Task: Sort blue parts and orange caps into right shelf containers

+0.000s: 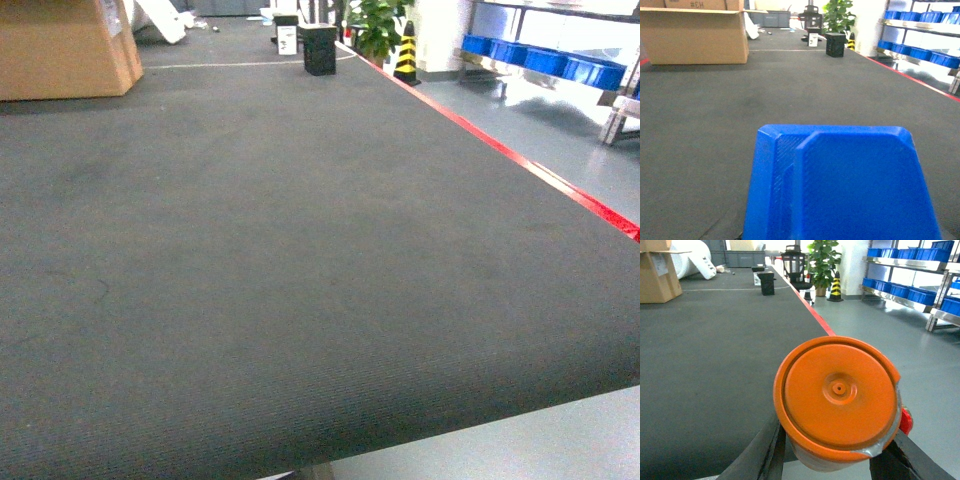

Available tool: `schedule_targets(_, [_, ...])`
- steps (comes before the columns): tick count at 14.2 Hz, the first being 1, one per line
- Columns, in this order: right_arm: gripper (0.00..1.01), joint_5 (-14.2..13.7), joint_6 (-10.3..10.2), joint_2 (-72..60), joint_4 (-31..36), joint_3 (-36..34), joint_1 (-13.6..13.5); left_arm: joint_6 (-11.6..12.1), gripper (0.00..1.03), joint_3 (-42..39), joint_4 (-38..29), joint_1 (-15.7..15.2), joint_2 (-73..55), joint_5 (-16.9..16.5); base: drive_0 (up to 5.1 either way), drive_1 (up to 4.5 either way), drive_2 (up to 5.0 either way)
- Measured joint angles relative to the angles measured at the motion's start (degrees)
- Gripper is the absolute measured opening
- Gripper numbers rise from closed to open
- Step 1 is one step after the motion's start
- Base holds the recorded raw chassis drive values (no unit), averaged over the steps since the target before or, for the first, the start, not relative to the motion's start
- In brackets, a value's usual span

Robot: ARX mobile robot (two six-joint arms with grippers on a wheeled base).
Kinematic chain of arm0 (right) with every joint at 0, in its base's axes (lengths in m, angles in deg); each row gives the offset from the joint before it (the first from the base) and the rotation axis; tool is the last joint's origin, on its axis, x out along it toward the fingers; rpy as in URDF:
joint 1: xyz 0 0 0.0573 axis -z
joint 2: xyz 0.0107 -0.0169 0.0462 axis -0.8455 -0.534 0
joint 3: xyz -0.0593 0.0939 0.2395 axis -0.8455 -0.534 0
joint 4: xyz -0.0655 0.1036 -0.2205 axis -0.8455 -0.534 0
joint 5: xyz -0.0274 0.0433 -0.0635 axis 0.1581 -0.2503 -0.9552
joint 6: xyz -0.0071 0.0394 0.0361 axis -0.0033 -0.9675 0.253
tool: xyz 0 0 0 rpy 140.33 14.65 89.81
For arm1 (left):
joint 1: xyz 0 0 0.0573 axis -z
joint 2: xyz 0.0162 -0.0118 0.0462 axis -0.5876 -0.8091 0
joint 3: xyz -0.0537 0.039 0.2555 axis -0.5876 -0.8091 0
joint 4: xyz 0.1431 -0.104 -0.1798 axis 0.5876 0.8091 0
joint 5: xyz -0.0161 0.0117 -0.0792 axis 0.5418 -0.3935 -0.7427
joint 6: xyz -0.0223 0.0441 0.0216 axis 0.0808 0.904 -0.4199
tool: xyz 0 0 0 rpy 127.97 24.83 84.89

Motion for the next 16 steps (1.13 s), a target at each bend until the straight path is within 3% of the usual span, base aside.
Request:
schedule_targets(11, [0.40, 0.00, 0.00, 0.00, 0.00, 0.00, 0.00, 0.00, 0.43, 0.00, 0.00, 0.00, 0.00, 0.00, 0.0, 0.00, 0.0])
schedule_targets(16, [0.40, 0.00, 0.00, 0.00, 0.00, 0.00, 0.00, 0.00, 0.43, 0.00, 0.00, 0.00, 0.00, 0.00, -1.6, -1.59, -1.6])
